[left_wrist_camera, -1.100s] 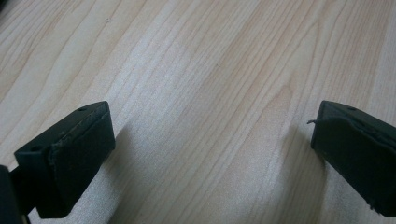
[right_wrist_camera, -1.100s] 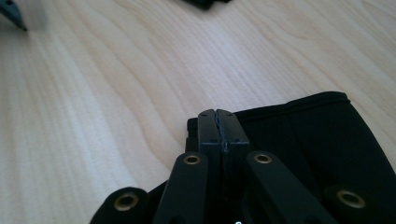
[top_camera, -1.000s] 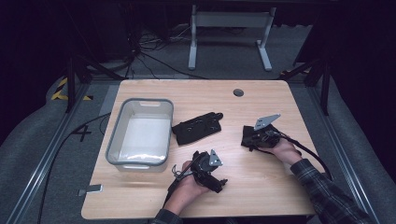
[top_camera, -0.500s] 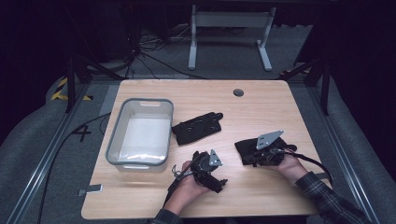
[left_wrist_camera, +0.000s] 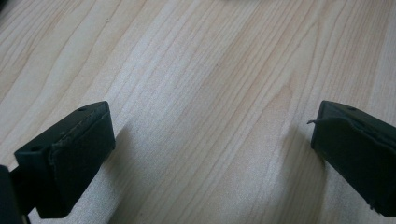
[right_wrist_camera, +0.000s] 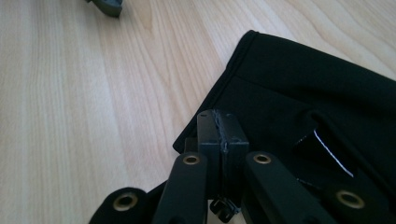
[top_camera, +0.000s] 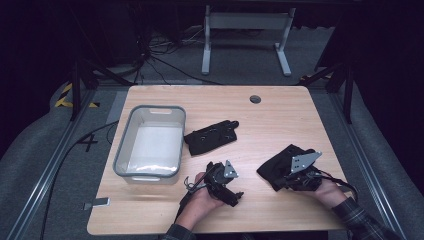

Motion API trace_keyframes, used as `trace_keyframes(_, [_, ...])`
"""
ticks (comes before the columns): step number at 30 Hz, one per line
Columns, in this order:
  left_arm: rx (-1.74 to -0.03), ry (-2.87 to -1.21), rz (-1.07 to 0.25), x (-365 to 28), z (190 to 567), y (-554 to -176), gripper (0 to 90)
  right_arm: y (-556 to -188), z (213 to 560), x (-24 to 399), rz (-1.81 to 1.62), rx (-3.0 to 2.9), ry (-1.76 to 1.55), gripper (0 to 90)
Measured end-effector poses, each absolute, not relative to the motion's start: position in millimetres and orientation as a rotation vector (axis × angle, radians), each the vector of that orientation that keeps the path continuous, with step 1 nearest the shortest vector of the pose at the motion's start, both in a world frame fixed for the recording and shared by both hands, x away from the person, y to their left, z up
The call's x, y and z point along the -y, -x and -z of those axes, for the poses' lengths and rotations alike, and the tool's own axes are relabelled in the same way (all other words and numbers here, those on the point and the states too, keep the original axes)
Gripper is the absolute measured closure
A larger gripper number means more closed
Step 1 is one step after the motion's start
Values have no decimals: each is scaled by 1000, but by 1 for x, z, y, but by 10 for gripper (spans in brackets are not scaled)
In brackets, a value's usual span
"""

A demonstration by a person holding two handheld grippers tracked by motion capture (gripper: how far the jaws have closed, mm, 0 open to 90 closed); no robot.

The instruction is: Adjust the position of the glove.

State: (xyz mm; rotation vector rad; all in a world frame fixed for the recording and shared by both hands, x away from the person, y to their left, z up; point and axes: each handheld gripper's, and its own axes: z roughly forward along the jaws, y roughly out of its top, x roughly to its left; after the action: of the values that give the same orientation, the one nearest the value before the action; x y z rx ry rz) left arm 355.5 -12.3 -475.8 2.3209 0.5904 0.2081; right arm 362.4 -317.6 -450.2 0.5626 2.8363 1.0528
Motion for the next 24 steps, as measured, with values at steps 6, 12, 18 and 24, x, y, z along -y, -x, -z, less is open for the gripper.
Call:
trace_keyframes(6, [-589, -2321, -209, 12, 476, -356, 0, -355, 444, 334, -1071, -2789, -592, 899])
trace_keyframes(12, [-588, -2321, -209, 12, 476, -356, 0, -374, 429, 364, -1109, -2631, -728, 899])
trace_keyframes(18, [-589, -2322, -209, 12, 476, -356, 0, -394, 430, 385, -1052, -2539, -866, 900])
trace_keyframes(24, [-589, -2321, -208, 12, 476, -356, 0, -402, 435, 398, -976, -2512, -929, 900])
